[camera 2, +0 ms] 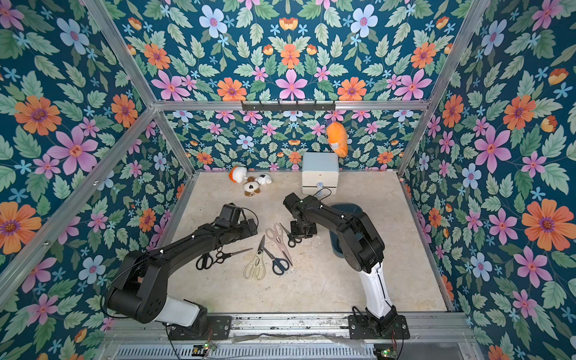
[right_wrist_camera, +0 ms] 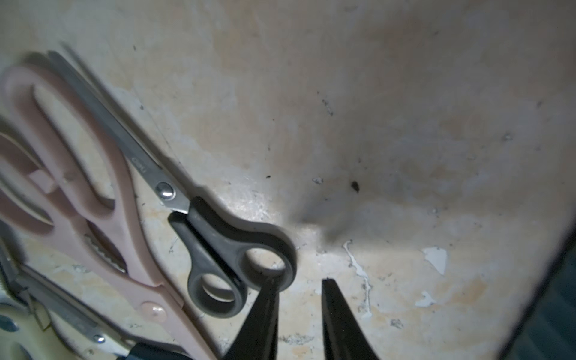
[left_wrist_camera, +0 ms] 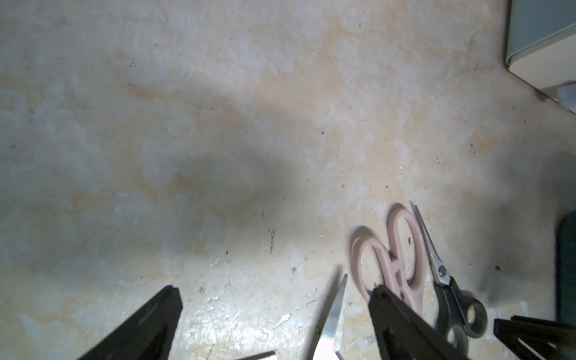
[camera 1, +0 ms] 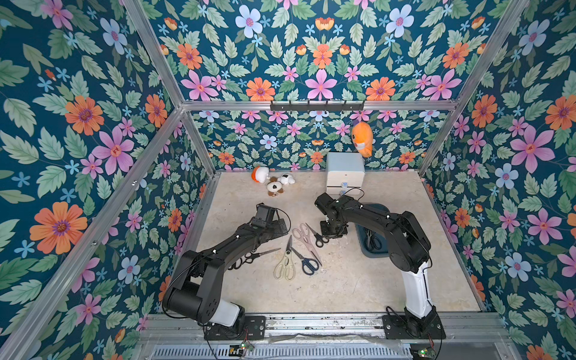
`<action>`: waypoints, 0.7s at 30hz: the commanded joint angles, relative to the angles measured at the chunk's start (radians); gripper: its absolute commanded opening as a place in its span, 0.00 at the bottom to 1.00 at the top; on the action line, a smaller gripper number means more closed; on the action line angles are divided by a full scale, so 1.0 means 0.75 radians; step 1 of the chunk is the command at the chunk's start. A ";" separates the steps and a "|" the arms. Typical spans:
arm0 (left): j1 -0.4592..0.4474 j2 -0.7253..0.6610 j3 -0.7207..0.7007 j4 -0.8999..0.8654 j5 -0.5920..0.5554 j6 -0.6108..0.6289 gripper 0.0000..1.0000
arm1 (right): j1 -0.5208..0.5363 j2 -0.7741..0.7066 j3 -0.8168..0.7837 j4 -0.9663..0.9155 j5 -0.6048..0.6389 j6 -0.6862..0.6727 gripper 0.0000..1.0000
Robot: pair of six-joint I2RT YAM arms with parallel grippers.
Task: Put the scissors into the storage box
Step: Pick up the scissors from the center of the board.
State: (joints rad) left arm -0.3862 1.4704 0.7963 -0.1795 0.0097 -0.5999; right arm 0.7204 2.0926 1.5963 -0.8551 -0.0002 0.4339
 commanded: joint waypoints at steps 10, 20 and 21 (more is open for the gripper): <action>0.001 -0.035 0.000 -0.016 -0.017 -0.004 0.99 | 0.009 0.043 0.015 0.010 0.049 0.018 0.26; 0.001 -0.034 0.000 -0.016 -0.023 0.004 0.99 | 0.010 0.065 0.001 0.028 0.050 0.027 0.24; 0.001 -0.032 0.002 -0.016 -0.021 0.006 0.99 | 0.011 0.068 -0.001 0.028 0.051 0.029 0.24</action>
State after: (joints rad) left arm -0.3862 1.4448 0.7929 -0.1871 0.0021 -0.6022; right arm 0.7265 2.1338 1.5963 -0.8310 0.0231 0.4492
